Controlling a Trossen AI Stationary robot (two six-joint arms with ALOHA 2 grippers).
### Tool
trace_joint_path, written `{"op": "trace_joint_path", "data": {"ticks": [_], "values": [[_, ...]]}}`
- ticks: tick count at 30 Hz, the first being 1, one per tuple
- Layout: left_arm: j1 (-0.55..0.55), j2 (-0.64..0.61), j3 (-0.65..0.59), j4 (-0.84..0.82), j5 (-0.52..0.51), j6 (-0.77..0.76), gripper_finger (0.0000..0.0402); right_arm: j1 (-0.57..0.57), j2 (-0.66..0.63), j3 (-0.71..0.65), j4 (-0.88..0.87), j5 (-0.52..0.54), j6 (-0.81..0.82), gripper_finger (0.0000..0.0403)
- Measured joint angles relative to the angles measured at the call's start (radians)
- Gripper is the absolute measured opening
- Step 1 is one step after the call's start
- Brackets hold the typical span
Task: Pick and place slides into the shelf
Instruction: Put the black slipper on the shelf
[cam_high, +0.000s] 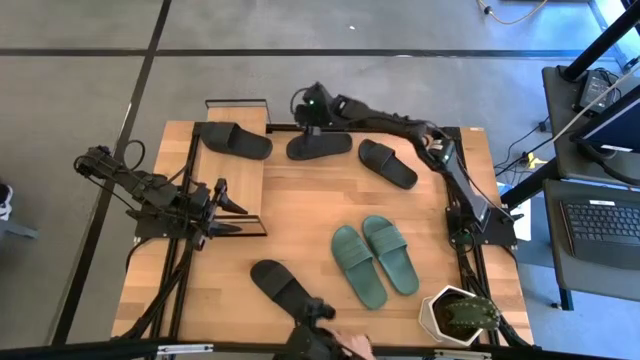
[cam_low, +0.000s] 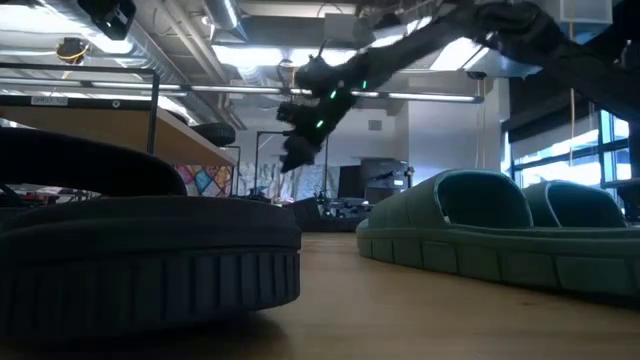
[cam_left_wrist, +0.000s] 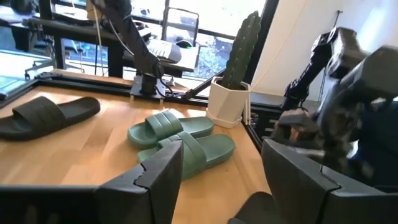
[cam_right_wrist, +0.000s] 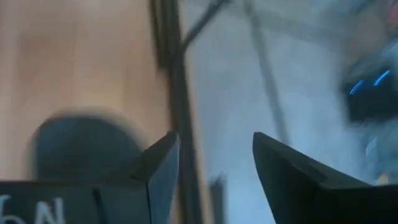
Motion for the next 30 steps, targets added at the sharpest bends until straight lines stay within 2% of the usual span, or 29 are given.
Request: {"op": "trace_joint_path", "data": {"ticks": [2, 5, 9, 11, 12, 15, 19, 22, 26, 30], "values": [[0.000, 0.000, 0.000, 0.001, 0.000, -0.016, 0.0208, -0.002, -0.038, 0.034, -0.152, -0.078, 0.076, 0.0204], [0.000, 0.000, 0.000, 0.001, 0.000, -0.018, 0.0208, -0.001, -0.083, 0.069, -0.267, -0.341, 0.156, 0.0205], [0.000, 0.000, 0.000, 0.001, 0.000, -0.018, 0.0208, 0.012, -0.106, 0.073, -0.212, -0.791, 0.202, 0.0205], [0.000, 0.000, 0.000, 0.001, 0.000, -0.017, 0.0208, 0.028, -0.103, 0.072, -0.152, -0.964, 0.195, 0.0205], [0.000, 0.000, 0.000, 0.001, 0.000, -0.015, 0.0208, 0.040, -0.100, 0.067, -0.103, -1.014, 0.193, 0.0205], [0.000, 0.000, 0.000, 0.001, 0.000, -0.014, 0.0208, 0.087, -0.096, 0.031, 0.065, -1.006, 0.218, 0.0205], [0.000, 0.000, 0.000, 0.000, 0.000, -0.014, 0.0208, 0.166, -0.091, -0.051, 0.224, -0.778, 0.199, 0.0204], [0.000, 0.000, 0.000, -0.001, 0.000, -0.014, 0.0208, 0.201, -0.092, -0.097, 0.291, -0.661, 0.195, 0.0204], [0.000, 0.000, 0.000, -0.005, 0.000, -0.014, 0.0208, 0.219, -0.091, -0.187, 0.439, -0.625, 0.223, 0.0204], [0.000, 0.000, 0.000, -0.009, 0.000, -0.012, 0.0208, 0.221, -0.094, -0.293, 0.675, -0.592, 0.316, 0.0204]]}}
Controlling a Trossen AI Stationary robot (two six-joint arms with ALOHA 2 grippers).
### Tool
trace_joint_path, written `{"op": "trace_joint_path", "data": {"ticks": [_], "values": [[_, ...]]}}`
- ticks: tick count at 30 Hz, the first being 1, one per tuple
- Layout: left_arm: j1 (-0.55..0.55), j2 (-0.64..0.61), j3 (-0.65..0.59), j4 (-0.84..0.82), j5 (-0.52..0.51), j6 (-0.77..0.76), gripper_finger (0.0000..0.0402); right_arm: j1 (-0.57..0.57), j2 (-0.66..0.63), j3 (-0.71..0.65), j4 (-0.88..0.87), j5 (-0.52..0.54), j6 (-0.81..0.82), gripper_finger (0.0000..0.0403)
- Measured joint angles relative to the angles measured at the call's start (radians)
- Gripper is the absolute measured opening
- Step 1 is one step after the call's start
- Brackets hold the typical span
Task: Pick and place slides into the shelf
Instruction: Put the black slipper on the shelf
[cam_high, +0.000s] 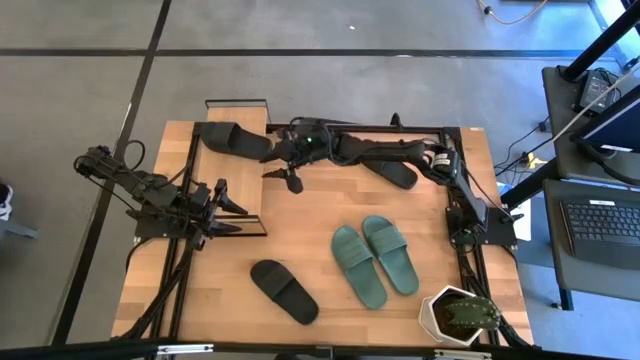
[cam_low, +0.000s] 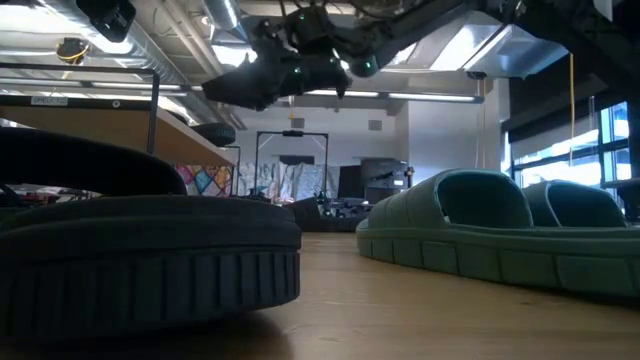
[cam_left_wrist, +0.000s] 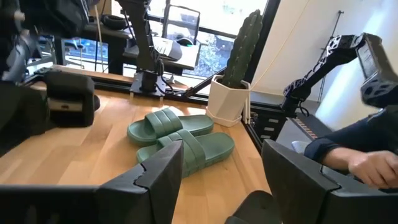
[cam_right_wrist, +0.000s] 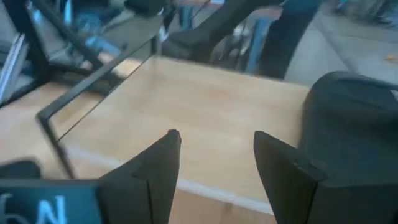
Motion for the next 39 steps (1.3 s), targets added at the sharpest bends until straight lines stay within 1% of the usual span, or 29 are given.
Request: {"op": "trace_joint_path", "data": {"ticks": [3, 6, 13, 20, 24, 26, 39], "values": [[0.000, 0.000, 0.000, 0.000, 0.000, 0.001, 0.0208, -0.002, 0.003, -0.065, 0.122, 0.036, 0.055, 0.0204], [0.000, 0.000, 0.000, -0.002, 0.000, 0.001, 0.0208, -0.003, 0.002, -0.092, 0.168, 0.088, 0.059, 0.0204], [0.000, 0.000, 0.000, -0.014, 0.000, 0.002, 0.0208, -0.002, 0.002, -0.096, 0.149, 0.146, 0.061, 0.0204], [0.000, 0.000, 0.000, -0.014, 0.000, 0.002, 0.0208, -0.004, 0.002, -0.096, 0.062, 0.158, 0.049, 0.0204], [0.000, 0.000, 0.000, -0.013, 0.000, 0.002, 0.0208, -0.003, 0.002, -0.096, 0.068, 0.248, 0.029, 0.0204], [0.000, 0.000, 0.000, -0.014, 0.000, 0.001, 0.0208, -0.006, 0.002, -0.096, 0.075, 0.268, 0.028, 0.0204], [0.000, 0.000, 0.000, -0.014, 0.000, 0.001, 0.0208, -0.016, 0.002, -0.096, 0.075, 0.277, 0.014, 0.0204]]}}
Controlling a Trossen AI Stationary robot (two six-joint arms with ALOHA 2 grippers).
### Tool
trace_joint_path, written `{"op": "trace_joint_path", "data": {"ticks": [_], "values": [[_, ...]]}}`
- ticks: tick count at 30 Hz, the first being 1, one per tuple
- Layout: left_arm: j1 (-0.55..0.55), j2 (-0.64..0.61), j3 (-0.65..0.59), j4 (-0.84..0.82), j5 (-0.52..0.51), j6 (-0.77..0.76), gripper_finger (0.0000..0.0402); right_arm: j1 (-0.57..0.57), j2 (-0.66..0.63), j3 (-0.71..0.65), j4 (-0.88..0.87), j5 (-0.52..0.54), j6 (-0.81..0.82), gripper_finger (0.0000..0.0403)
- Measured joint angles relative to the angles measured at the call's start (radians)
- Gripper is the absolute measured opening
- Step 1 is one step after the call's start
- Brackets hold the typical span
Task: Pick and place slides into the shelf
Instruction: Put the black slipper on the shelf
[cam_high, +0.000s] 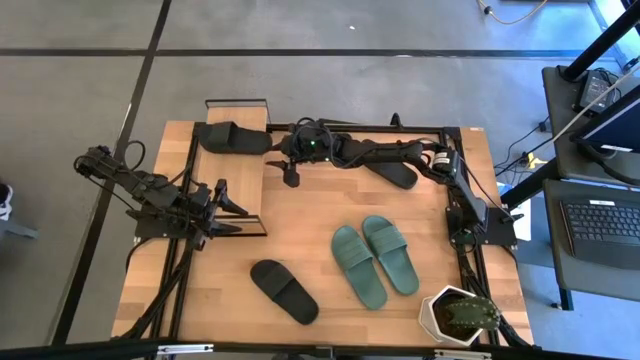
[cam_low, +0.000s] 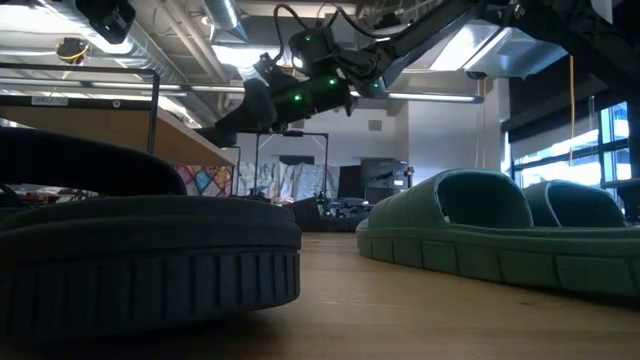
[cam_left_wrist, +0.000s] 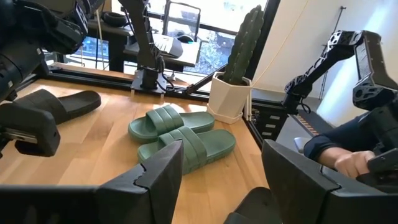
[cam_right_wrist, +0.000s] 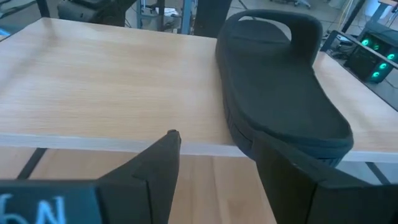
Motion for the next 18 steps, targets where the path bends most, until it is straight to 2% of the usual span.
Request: {"op": "trace_joint_path", "data": {"ticks": [6, 14, 18], "values": [[0.000, 0.000, 0.000, -0.012, 0.000, 0.000, 0.0208, 0.022, -0.043, 0.000, -0.096, -0.055, -0.070, 0.0204], [0.000, 0.000, 0.000, -0.026, 0.000, 0.001, 0.0208, 0.125, -0.197, 0.002, -0.431, -0.070, -0.293, 0.0204], [0.000, 0.001, 0.000, -0.073, 0.000, 0.000, 0.0208, 0.202, -0.257, 0.002, -0.583, -0.034, -0.294, 0.0204]]}}
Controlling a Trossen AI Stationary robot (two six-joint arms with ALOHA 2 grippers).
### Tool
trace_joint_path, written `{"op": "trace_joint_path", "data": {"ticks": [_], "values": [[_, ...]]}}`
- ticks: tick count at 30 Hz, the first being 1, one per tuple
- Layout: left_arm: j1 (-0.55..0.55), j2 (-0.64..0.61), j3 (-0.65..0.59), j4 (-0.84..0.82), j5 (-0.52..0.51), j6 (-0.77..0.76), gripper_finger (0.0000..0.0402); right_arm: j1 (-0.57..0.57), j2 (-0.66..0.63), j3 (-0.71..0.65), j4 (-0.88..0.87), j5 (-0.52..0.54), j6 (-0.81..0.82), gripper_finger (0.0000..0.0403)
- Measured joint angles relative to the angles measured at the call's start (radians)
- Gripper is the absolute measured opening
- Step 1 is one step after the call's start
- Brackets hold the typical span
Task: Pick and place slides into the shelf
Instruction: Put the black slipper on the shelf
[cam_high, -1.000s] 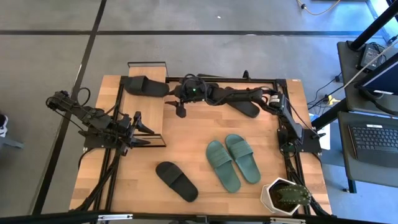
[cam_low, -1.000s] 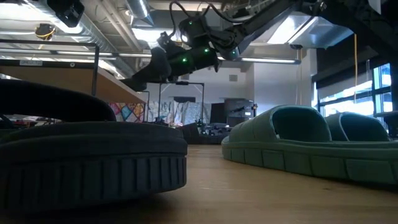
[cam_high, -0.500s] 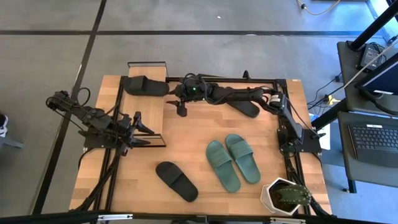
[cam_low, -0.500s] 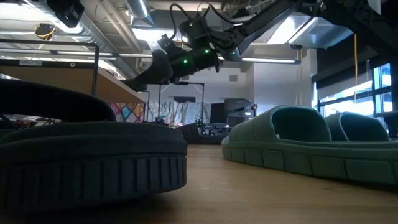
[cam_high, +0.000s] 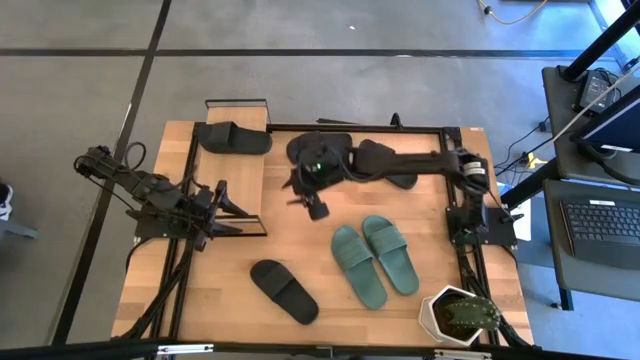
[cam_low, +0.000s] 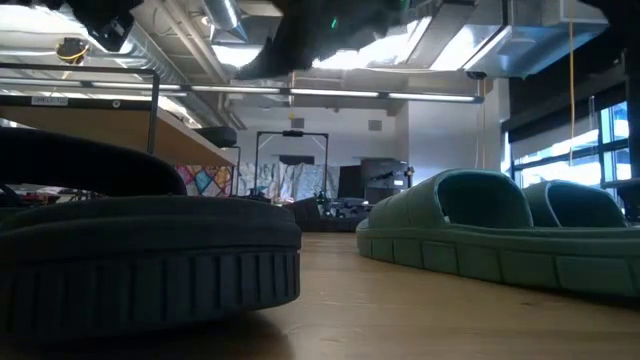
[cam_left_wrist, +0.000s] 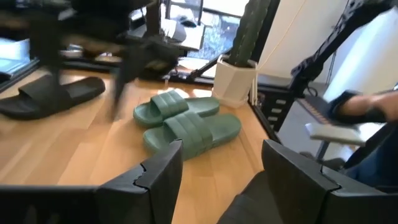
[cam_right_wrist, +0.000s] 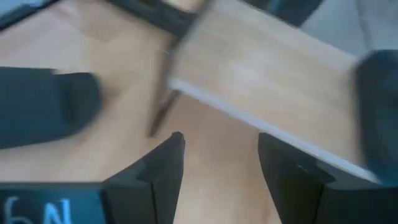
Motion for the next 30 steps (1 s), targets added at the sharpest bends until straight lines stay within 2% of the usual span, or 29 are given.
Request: {"op": "trace_joint_path", "data": {"ticks": [5, 10, 16, 20, 30], "values": [[0.000, 0.000, 0.000, -0.012, 0.000, -0.001, 0.0208, 0.108, -0.009, 0.000, -0.028, 0.007, 0.030, 0.0204], [0.000, 0.000, 0.000, -0.012, 0.000, -0.001, 0.0208, 0.226, 0.005, 0.000, 0.019, 0.019, 0.010, 0.0204], [0.000, 0.000, 0.000, -0.014, 0.000, -0.003, 0.0208, 0.353, 0.056, 0.000, 0.117, 0.232, 0.052, 0.0204], [0.000, 0.000, 0.000, -0.017, 0.000, -0.003, 0.0208, 0.405, 0.117, 0.000, 0.186, 0.323, 0.090, 0.0204], [0.000, 0.000, 0.000, -0.017, 0.000, -0.001, 0.0208, 0.477, 0.249, -0.001, 0.241, 0.363, 0.185, 0.0204]]}}
